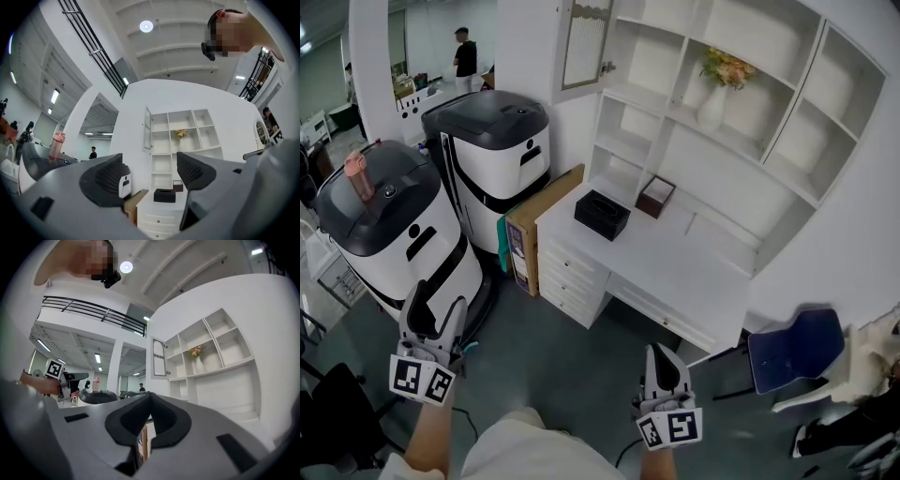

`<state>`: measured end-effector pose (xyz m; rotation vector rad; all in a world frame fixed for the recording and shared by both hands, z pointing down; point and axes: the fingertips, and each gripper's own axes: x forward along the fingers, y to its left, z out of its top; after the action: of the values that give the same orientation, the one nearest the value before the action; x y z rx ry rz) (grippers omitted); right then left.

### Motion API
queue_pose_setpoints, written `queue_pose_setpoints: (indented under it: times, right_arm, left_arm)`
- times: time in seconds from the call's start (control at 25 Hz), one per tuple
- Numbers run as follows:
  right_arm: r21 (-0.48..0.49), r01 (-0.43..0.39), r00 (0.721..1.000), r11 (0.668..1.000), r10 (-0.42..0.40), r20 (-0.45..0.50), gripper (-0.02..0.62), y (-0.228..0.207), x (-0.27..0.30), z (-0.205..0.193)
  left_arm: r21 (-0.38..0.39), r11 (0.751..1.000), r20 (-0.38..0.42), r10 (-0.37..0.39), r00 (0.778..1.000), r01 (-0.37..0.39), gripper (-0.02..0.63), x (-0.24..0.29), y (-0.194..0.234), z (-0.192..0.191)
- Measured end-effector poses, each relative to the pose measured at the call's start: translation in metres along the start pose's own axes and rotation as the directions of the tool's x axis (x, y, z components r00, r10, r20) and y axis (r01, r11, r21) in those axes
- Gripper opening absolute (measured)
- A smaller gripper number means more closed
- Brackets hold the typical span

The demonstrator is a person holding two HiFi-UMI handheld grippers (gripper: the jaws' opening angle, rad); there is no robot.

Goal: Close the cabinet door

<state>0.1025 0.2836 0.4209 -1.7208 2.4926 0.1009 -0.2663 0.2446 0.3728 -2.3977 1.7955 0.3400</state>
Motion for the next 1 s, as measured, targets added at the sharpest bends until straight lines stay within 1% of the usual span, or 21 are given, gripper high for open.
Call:
queue_pose_setpoints:
  times: [0.08, 0.24, 0.36, 0.44, 0.56, 0.68, 0.88, 1.0]
  right_arm:
    - [0.007, -0.005, 1.000, 1.000, 0.005, 0.000, -0.002, -0.004, 0.004, -0.002]
    - [0.024, -0.031, 0.999, 0.999, 0.032, -0.029, -0.002, -0.004, 0.025, -0.014]
    - [0.031, -0.046, 0.998, 0.998, 0.047, -0.040, -0.002, -0.003, 0.050, -0.023]
    - [0.026, -0.052, 0.998, 0.998, 0.054, -0.046, -0.002, -0.005, 0.074, -0.030]
    - [0.012, -0.043, 0.997, 0.999, 0.043, -0.060, -0.002, -0.019, 0.121, -0.037]
    - [-0.011, -0.019, 0.997, 1.000, 0.018, -0.072, -0.002, -0.038, 0.179, -0.034]
    - [-0.054, 0.033, 0.998, 0.998, -0.036, -0.058, -0.002, -0.063, 0.269, -0.017]
    - [-0.076, 0.062, 0.997, 0.995, -0.065, -0.040, 0.000, -0.072, 0.307, -0.008]
  left_arm:
    - [0.011, 1.000, -0.002, -0.005, 1.000, 0.005, 0.354, 0.012, 0.002, 0.001]
    - [0.040, 0.999, -0.018, -0.004, 1.000, 0.005, 0.357, 0.034, 0.009, -0.004]
    - [0.042, 0.999, -0.028, -0.013, 1.000, 0.014, 0.357, 0.061, 0.019, -0.020]
    - [0.023, 0.999, -0.032, -0.023, 0.999, 0.023, 0.357, 0.087, 0.028, -0.039]
    - [-0.026, 0.999, -0.033, -0.047, 0.998, 0.046, 0.357, 0.142, 0.043, -0.067]
    - [-0.058, 0.994, -0.019, -0.097, 0.995, 0.096, 0.357, 0.212, 0.055, -0.081]
    - [-0.091, 0.975, 0.010, -0.203, 0.979, 0.203, 0.357, 0.327, 0.080, -0.088]
    - [-0.072, 0.962, 0.050, -0.261, 0.964, 0.264, 0.357, 0.393, 0.091, -0.080]
